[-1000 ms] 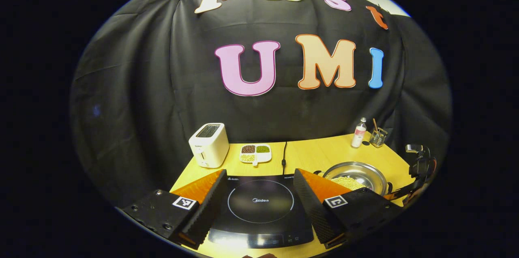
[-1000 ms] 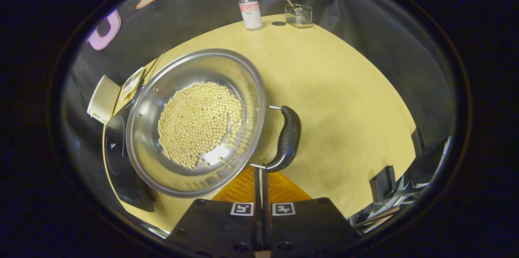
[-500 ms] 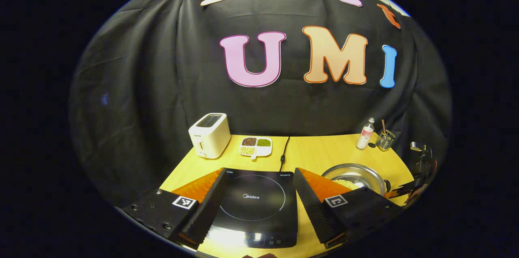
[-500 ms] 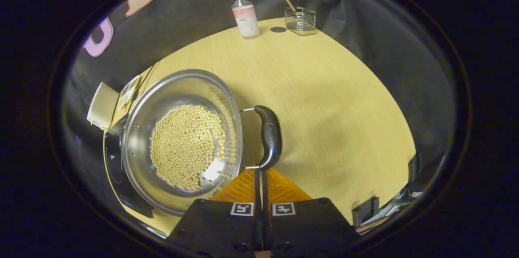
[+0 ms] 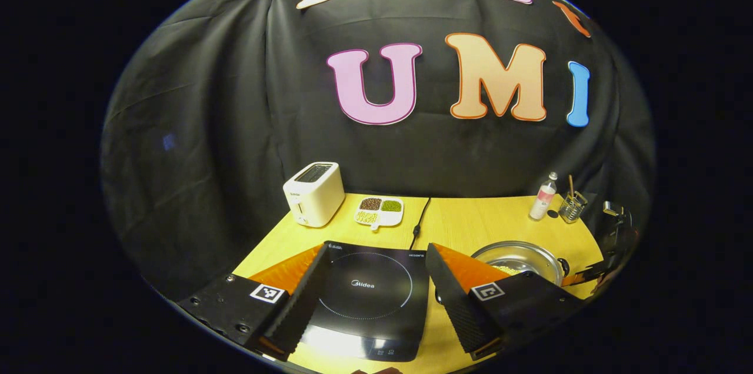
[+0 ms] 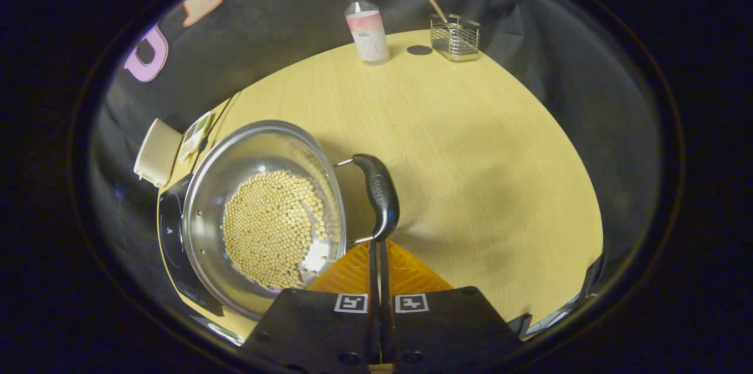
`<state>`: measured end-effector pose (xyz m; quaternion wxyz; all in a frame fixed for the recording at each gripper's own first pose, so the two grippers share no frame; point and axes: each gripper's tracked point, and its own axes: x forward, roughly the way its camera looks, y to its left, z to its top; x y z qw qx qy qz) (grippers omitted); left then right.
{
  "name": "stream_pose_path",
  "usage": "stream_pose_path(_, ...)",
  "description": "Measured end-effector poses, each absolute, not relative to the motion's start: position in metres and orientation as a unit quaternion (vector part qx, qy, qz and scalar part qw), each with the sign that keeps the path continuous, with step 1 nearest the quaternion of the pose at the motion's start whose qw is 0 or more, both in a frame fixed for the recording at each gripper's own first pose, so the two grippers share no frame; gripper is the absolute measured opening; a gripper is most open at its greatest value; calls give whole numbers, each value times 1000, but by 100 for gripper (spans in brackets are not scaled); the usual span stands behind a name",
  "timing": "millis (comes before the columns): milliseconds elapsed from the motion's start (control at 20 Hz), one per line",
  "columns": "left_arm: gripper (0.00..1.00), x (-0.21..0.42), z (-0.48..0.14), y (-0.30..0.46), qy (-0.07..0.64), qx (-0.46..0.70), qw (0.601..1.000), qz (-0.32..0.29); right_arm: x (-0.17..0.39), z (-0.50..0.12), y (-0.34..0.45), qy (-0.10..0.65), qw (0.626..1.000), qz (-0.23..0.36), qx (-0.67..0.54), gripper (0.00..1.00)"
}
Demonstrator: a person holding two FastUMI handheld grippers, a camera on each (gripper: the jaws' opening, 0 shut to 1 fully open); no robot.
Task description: First push the handle of the pot to place it horizontally, then grasp the pot with both hands and set it on the induction cooktop.
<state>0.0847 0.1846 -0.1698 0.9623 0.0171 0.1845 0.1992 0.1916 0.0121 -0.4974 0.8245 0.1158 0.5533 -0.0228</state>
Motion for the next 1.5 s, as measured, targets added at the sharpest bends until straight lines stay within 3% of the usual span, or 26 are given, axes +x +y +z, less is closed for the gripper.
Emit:
stream_pose_path(200, 99, 86, -171, 175, 188, 18, 959, 209, 189, -489, 10, 563, 813, -8, 149, 0)
stream_pose_path(250, 99, 87, -171, 172, 188, 19, 959, 210, 188, -486, 6, 565, 811, -6, 153, 6)
stream_pose_path(400, 99, 92, -171, 163, 189, 20, 961, 204, 180, -476, -13, 575, 801, -13, 163, 57)
stream_pose_path(550, 100, 97, -179, 153, 197, 15, 960, 196, 181, -464, -21, 581, 789, -7, 198, 81)
stream_pose_path(600, 99, 99, -184, 151, 204, 16, 959, 194, 183, -460, -21, 580, 788, -4, 209, 95)
stream_pose_path(650, 99, 99, -189, 150, 213, 19, 958, 194, 185, -456, -20, 579, 786, 1, 217, 87)
stream_pose_path(700, 100, 101, -194, 150, 219, 20, 956, 193, 187, -452, -19, 578, 785, 9, 222, 100)
stream_pose_path(950, 100, 113, -236, 136, 267, -11, 950, 164, 207, -445, -12, 573, 784, 39, 238, 100)
stream_pose_path(1000, 100, 118, -247, 132, 279, -19, 948, 154, 210, -447, -10, 573, 783, 42, 237, 93)
stream_pose_path(1050, 100, 121, -257, 127, 292, -28, 945, 143, 213, -449, -9, 575, 782, 45, 239, 100)
stream_pose_path(1100, 99, 124, -267, 122, 304, -39, 942, 134, 216, -451, -7, 577, 779, 47, 241, 100)
stream_pose_path(1150, 99, 128, -277, 118, 317, -51, 939, 123, 217, -454, -6, 580, 777, 49, 242, 93)
stream_pose_path(1200, 98, 129, -288, 113, 332, -63, 935, 111, 219, -456, -4, 583, 774, 51, 243, 93)
stream_pose_path(1250, 99, 131, -301, 111, 347, -71, 930, 101, 220, -458, 0, 585, 771, 54, 245, 100)
stream_pose_path(1300, 97, 132, -312, 109, 364, -78, 924, 93, 223, -458, 4, 586, 768, 59, 249, 92)
stream_pose_path(1400, 95, 134, -331, 108, 391, -93, 912, 84, 229, -461, 11, 586, 768, 67, 251, 92)
stream_pose_path(1450, 94, 136, -339, 107, 400, -103, 907, 77, 234, -463, 13, 584, 770, 70, 246, 100)
stream_pose_path(1500, 94, 139, -346, 105, 410, -114, 902, 73, 236, -467, 14, 585, 771, 72, 241, 92)
